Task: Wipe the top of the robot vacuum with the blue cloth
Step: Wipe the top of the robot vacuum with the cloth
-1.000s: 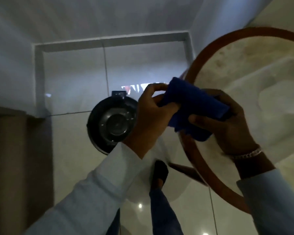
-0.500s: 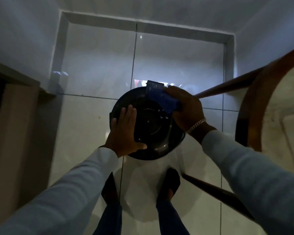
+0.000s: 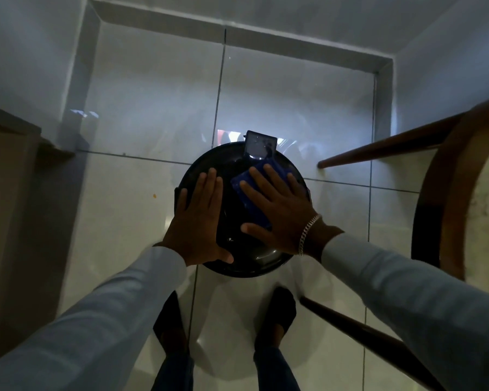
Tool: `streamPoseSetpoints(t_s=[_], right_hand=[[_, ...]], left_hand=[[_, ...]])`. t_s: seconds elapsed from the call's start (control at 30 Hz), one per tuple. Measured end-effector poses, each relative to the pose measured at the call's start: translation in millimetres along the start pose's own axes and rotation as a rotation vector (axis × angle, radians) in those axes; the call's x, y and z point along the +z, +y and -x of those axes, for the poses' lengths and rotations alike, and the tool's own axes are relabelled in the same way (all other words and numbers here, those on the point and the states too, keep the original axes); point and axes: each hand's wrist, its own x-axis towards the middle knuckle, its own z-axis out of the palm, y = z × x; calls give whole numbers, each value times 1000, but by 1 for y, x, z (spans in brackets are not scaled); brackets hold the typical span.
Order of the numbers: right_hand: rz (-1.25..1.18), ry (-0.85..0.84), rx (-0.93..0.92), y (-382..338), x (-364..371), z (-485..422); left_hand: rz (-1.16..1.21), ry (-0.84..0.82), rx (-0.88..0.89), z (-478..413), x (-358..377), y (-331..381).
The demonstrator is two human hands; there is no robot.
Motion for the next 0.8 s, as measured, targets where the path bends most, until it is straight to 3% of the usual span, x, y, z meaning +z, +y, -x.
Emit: streamPoseSetpoints(t_s=[0.17, 0.37, 0.6, 0.8], right_hand=[[30, 74, 28, 10, 23, -5], [-137, 249, 385, -22, 46, 5], [-239, 305, 774, -78, 65, 14], [-213, 291, 786, -114, 89, 31]], left_hand=[[-2, -15, -14, -2, 1, -4], [12, -17, -28, -2, -1, -2], [22, -8, -49, -1, 1, -1], [55, 9, 6, -3, 4, -10]])
